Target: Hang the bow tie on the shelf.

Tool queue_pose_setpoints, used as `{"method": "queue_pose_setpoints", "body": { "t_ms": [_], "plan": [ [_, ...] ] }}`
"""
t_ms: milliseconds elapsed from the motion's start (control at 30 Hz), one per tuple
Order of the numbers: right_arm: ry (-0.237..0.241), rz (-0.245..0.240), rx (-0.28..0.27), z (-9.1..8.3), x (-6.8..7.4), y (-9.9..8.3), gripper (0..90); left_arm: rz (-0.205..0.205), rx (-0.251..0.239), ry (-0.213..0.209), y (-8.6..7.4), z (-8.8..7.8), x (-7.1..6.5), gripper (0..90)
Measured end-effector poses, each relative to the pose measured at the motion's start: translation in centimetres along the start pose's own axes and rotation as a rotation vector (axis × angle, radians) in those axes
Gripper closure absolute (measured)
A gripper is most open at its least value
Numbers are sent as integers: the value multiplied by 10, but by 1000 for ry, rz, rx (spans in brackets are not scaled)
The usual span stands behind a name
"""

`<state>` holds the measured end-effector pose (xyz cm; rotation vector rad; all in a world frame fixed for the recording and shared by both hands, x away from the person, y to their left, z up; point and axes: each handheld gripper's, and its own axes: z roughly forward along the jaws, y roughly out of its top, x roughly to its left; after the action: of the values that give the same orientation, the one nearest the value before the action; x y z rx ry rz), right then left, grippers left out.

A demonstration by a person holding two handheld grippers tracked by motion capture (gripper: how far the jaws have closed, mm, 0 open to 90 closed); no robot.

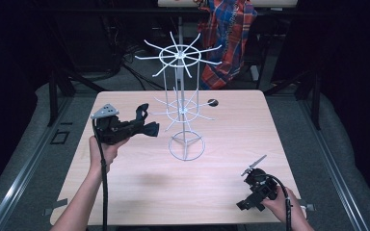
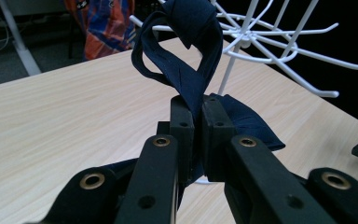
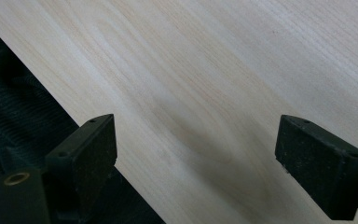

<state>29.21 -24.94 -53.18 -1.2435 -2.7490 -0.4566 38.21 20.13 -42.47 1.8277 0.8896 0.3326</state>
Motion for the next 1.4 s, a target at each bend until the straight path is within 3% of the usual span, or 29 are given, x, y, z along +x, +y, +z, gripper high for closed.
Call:
{"method": "queue_pose_setpoints", "body": {
  "t_ms": [33, 433, 667, 833, 933, 1300, 1400],
  "plan": [
    [16, 16, -17, 1, 1, -1, 123, 4, 2, -1, 1, 0, -1, 853],
    [4, -5, 9, -1, 0, -2, 123, 22, 7, -20, 2, 3, -5, 853],
    [1, 7, 2, -1, 2, -5, 123, 18, 9, -25, 2, 8, -5, 853],
    [5, 32, -14, -2, 1, -10, 123, 28, 29, -40, 2, 16, -8, 853],
    [-11, 23, 12, -3, 0, -11, 123, 37, 44, -46, 2, 21, -8, 853],
    [0, 36, -4, -2, 1, -14, 123, 48, 76, -56, -1, 28, -11, 853],
    [-4, 30, 14, -3, 0, -13, 123, 41, 75, -56, -2, 31, -12, 853]
  ]
}}
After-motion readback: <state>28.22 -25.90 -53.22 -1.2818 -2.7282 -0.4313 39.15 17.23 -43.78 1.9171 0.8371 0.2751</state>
